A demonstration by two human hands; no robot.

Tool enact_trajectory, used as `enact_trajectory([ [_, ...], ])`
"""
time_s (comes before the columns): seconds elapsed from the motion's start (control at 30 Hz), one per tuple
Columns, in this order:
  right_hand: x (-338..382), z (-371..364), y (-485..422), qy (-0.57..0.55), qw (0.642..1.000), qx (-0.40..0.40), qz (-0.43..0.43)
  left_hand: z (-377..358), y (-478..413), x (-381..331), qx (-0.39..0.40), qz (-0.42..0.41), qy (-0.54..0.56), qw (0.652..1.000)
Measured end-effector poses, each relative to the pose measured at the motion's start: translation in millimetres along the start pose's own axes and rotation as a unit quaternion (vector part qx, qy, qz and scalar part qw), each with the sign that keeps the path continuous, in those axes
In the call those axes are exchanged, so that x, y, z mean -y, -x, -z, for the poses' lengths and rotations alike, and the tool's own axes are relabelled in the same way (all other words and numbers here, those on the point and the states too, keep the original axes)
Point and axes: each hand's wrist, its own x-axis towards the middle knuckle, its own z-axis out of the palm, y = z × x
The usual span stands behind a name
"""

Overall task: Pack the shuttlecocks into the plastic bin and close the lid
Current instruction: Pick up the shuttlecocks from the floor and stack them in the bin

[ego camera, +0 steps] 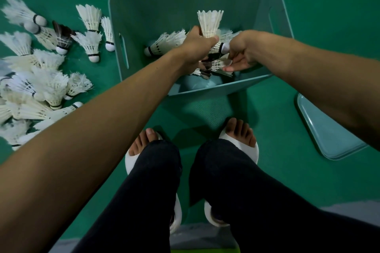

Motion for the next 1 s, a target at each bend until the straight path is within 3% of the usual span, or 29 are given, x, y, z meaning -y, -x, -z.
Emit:
enact_trajectory([
  [0.23,-2,0,0,0.002,0.99,-0.114,0.078,-2,2,-1,-0.013,-0.034,-0.023,0.999],
  [0.43,2,-9,-1,-0.115,0.993,0.031,-0.01,10,7,-6,-0.023,-0.014,0.017,0.999],
  [0.53,4,-12,-3,-0.165,0.985,0.032,-0.027,14,11,-13,-0.031,-0.019,0.036,0.999],
  [0.67,4,-4,-1,-0.146,0.989,0.011,-0.035,20,16,-21,-0.066,-0.028,0.085,0.994],
  [0.83,15,6,14,-0.104,0.993,-0.028,0.045,31,32,-26,-0.069,-0.039,0.103,0.992],
  [0.93,18,21,28,-0.069,0.975,-0.129,0.169,40,45,-30,-0.043,-0.06,0.095,0.993],
  [1.0,20,33,37,-0.087,0.957,-0.117,0.251,42,54,-32,-0.007,-0.058,0.083,0.995],
])
